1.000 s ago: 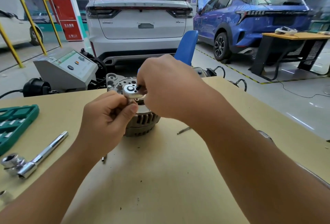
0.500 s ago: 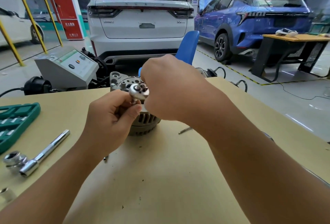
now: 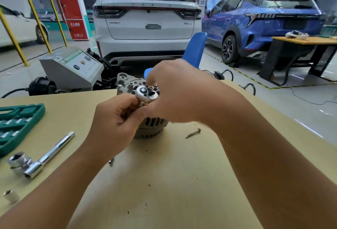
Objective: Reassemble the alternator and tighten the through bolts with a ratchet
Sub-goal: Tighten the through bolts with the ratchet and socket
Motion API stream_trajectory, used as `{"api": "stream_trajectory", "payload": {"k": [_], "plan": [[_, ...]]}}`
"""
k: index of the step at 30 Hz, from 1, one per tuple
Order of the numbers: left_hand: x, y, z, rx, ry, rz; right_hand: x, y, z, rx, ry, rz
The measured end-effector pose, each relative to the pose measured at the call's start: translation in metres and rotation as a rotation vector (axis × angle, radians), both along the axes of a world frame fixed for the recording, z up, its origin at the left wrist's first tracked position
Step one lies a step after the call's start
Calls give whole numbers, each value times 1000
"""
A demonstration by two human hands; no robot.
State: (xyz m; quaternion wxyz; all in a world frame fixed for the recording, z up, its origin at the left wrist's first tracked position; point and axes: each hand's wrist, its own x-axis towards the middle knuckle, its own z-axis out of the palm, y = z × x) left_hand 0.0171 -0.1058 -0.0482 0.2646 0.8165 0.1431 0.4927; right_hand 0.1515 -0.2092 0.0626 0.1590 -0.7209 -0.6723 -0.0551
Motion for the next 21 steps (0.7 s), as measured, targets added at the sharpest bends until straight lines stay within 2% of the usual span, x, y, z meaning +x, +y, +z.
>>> {"api": "stream_trajectory", "payload": {"k": [2, 5, 8, 13, 15, 19, 21], "plan": [[0, 0, -2, -16, -7, 0, -10, -2, 0, -67, 55, 90], [0, 3, -4, -165, -24, -44, -14, -3, 2, -160, 232, 153], [0, 5, -2, -25, 35, 1, -4, -3, 5, -69, 121, 115], [4, -2, 2, 26, 21, 85, 7, -1, 1, 8, -22, -66], [6, -5, 4, 22, -7, 106, -2, -1, -2, -7, 8, -4], [6, -7, 3, -198, -45, 46, -20, -1, -4, 1, 169, 140], [5, -7, 5, -118, -26, 51, -15, 0, -2, 13, 165, 113]]}}
